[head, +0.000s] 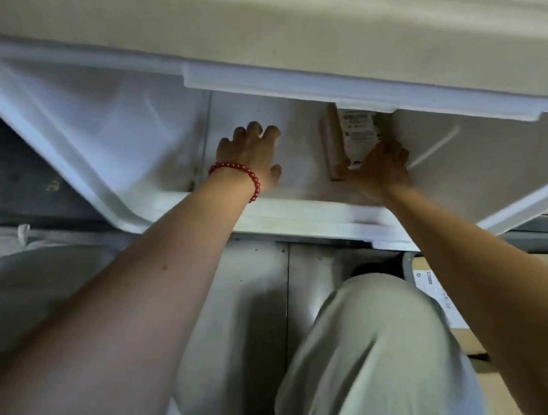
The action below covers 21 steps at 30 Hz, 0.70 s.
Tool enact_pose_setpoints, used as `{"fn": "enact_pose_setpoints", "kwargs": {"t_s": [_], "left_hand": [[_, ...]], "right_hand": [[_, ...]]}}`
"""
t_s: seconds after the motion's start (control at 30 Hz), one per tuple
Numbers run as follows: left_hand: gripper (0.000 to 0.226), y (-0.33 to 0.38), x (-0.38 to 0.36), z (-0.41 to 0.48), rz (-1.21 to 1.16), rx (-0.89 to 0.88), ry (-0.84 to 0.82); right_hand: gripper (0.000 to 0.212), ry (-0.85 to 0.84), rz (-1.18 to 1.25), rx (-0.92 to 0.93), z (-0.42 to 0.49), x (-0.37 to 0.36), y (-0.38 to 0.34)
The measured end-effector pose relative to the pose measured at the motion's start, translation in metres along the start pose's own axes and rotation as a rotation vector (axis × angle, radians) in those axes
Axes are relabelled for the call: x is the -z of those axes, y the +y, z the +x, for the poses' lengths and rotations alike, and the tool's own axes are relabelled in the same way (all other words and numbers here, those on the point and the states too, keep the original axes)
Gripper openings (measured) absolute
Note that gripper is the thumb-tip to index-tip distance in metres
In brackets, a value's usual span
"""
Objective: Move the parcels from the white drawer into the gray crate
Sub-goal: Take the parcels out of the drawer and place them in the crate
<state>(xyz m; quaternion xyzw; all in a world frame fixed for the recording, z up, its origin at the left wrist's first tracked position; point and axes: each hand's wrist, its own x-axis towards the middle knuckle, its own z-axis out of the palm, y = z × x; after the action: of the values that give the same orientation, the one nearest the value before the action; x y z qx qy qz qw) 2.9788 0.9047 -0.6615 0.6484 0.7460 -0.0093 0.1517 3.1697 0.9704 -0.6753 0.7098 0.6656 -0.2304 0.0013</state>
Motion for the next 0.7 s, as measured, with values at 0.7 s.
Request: {"fn": "enact_pose_setpoints", "kwargs": {"t_s": [0.7], "left_hand": [[0.082, -0.010, 0.023, -0.029, -0.087, 0.037, 0.133]], "right_hand": [[0.107, -0.046, 0.111, 0.308, -0.037, 0.026, -0.040]]}}
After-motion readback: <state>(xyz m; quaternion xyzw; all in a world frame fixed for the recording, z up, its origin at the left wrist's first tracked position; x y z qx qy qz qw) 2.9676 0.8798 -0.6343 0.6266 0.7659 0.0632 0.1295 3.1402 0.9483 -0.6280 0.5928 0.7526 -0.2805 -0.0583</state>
